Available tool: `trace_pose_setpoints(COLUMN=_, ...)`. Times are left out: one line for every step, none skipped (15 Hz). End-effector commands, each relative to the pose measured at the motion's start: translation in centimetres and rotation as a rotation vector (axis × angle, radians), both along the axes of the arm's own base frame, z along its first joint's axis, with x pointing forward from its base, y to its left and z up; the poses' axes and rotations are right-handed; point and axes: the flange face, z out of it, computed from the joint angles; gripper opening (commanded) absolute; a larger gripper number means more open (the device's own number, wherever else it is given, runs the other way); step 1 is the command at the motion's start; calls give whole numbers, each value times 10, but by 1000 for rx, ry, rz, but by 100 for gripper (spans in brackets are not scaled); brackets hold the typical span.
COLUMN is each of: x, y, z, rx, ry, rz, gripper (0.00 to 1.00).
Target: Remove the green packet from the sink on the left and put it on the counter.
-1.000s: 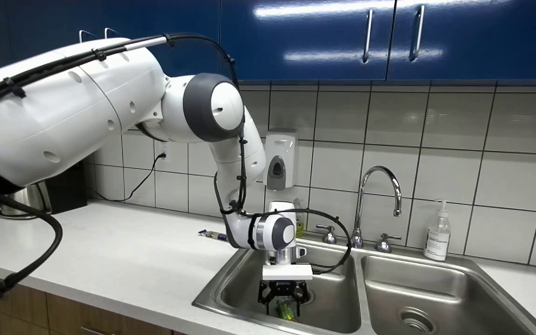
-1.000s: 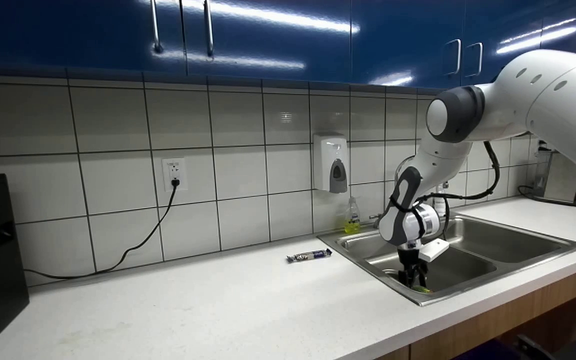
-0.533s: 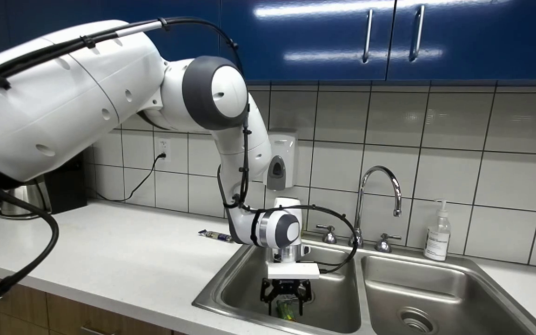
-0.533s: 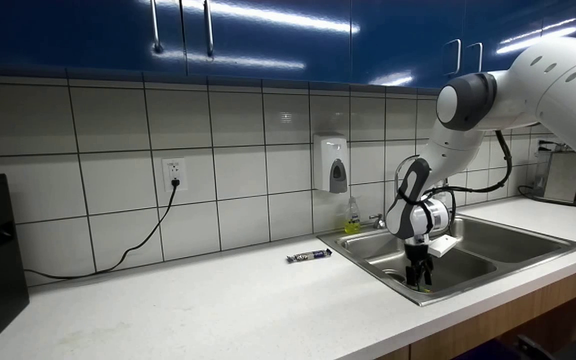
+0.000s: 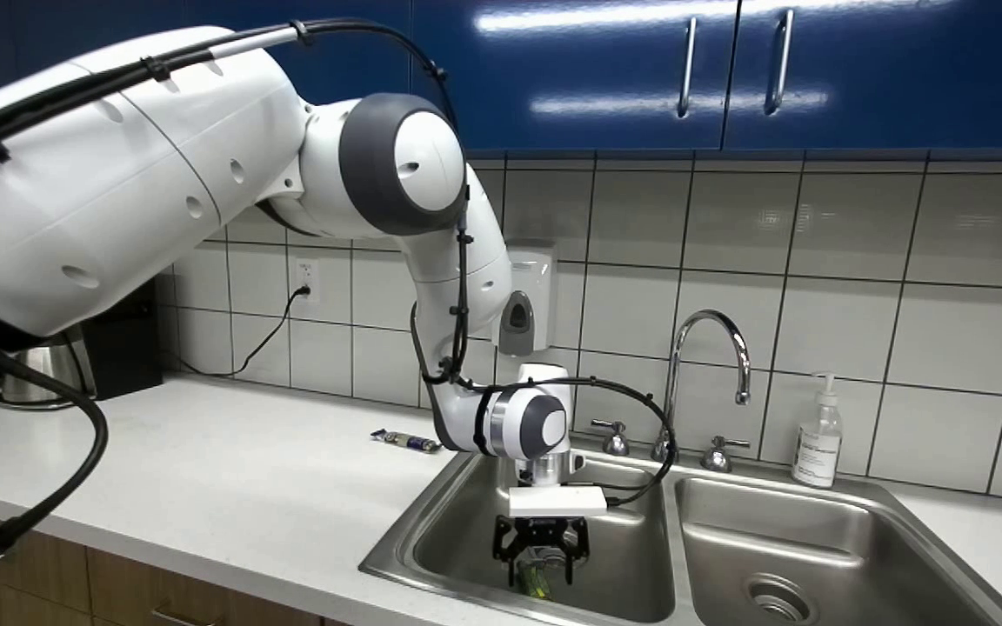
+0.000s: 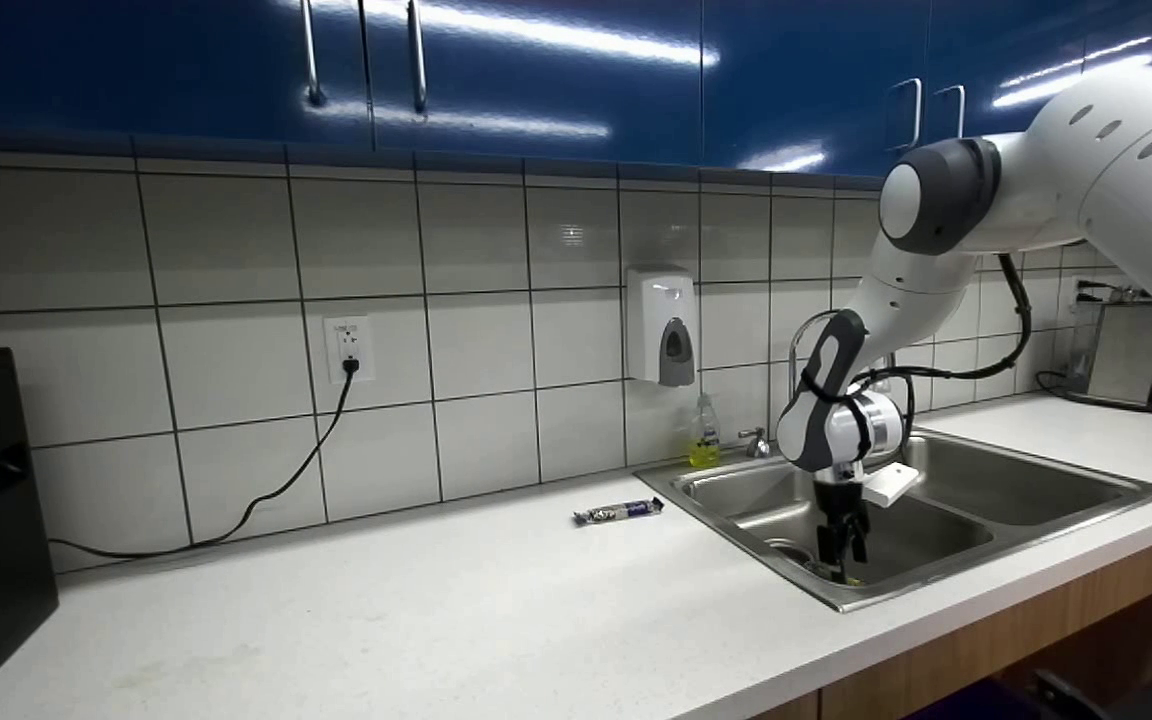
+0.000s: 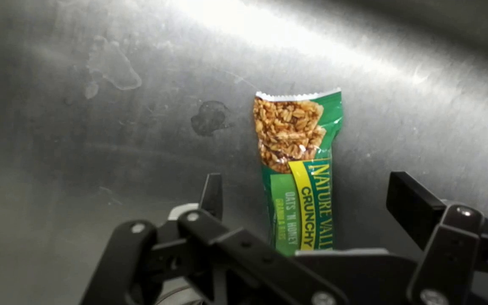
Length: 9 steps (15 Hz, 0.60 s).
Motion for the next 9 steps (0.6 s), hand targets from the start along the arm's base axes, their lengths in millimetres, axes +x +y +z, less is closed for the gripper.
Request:
trace_pose_setpoints(x=-1, y=2, z=9, rx=21, ry=-10, rz=25, gripper=100)
trace_pose_setpoints(x=0, y=3, z=8, rx=20, ry=-10, rz=24, gripper=100)
trace_pose_setpoints(x=0, y=3, z=7, rx=21, ry=-9, rz=24, gripper=100)
trace_pose_setpoints(x=1, y=3, z=6, rx=22, ry=-8, rz=24, gripper=100)
trace_pose_setpoints(x=1, y=3, z=5, rx=22, ry=-7, rz=24, gripper=100)
trace_pose_setpoints(x=2, y=4, z=4, rx=22, ry=-6, rz=23, gripper=100)
trace_pose_setpoints(x=2, y=4, z=3, rx=24, ry=-5, rz=24, gripper=100)
trace_pose_setpoints(x=3, y=4, z=1, rx=25, ry=-3, rz=24, gripper=100)
trace_pose_setpoints(x=3, y=5, z=0, rx=25, ry=-1, rz=25, gripper=100)
